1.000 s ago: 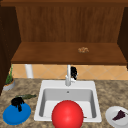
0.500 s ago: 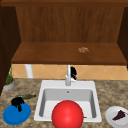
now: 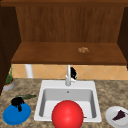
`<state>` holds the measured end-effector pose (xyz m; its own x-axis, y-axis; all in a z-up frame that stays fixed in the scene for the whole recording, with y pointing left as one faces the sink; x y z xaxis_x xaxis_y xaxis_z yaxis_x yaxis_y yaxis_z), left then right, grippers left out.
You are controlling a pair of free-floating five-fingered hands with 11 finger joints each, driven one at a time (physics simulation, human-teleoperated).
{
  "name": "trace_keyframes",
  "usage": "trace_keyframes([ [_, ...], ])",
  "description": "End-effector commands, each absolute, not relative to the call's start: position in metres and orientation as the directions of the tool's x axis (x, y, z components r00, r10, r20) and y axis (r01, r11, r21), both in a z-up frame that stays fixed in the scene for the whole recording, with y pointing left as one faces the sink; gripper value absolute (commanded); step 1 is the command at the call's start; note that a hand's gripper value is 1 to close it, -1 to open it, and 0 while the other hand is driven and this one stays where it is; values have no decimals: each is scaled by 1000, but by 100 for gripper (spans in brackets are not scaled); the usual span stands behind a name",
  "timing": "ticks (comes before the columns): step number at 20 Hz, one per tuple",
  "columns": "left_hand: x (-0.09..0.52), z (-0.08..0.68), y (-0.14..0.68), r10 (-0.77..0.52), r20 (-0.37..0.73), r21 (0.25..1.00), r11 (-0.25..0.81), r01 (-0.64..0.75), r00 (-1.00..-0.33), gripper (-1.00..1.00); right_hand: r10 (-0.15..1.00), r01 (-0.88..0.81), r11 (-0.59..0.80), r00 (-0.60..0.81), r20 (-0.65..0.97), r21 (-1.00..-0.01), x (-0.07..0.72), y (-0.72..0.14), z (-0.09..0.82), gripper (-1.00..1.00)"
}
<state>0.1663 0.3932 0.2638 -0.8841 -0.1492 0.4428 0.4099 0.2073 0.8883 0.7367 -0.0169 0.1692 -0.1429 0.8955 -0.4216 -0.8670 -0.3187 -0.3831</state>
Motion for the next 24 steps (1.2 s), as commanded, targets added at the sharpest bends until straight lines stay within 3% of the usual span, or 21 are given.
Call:
trace_keyframes([
  [1, 166, 264, 393, -149, 443, 888, 207, 410, -884, 0, 894, -866, -330, -158, -420, -375, 740, 13, 159, 100],
  [23, 166, 264, 393, -149, 443, 888, 207, 410, -884, 0, 889, -865, -339, -165, -427, -370, 737, 9, 162, 100],
  [24, 166, 264, 393, -149, 443, 888, 207, 410, -884, 0, 889, -864, -339, -165, -427, -372, 737, 3, 164, -100],
])
